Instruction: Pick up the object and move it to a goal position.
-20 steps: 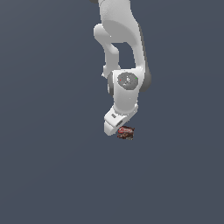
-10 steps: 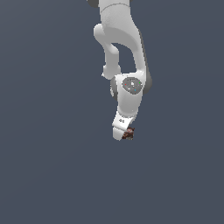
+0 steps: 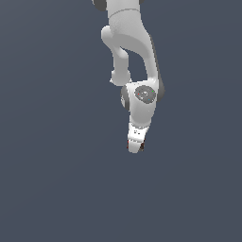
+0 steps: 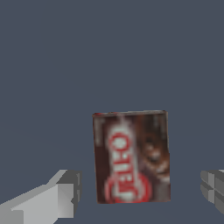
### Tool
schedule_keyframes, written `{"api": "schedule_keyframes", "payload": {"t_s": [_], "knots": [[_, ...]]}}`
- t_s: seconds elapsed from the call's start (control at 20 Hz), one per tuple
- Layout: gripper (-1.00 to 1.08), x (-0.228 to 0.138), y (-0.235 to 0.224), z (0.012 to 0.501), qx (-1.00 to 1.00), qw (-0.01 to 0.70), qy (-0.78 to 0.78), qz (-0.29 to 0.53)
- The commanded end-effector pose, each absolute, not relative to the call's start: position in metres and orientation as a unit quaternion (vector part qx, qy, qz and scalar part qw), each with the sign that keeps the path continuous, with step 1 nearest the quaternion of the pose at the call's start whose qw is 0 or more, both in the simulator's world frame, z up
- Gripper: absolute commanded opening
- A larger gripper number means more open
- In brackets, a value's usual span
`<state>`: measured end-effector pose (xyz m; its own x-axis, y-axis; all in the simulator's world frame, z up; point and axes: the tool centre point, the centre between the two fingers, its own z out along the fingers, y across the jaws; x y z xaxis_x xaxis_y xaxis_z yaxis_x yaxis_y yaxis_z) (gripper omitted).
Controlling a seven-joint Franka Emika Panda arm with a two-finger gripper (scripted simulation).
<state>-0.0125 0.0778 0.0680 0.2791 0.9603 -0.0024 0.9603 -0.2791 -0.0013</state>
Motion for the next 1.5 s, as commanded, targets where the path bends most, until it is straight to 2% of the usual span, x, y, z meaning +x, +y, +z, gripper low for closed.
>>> {"api": "schedule_keyframes", "payload": {"t_s": [0.0,0.4,1.15,1.2,1.45], "knots": [[1.00,-0.013,0.079,0.067,0.792,0.000,0.611,0.000],[1.00,-0.013,0.080,0.063,0.789,0.000,0.614,0.000],[1.00,-0.013,0.080,0.016,0.788,0.000,0.616,0.000],[-1.00,-0.013,0.080,0.016,0.788,0.000,0.616,0.000],[-1.00,-0.013,0.080,0.016,0.788,0.000,0.616,0.000]]}}
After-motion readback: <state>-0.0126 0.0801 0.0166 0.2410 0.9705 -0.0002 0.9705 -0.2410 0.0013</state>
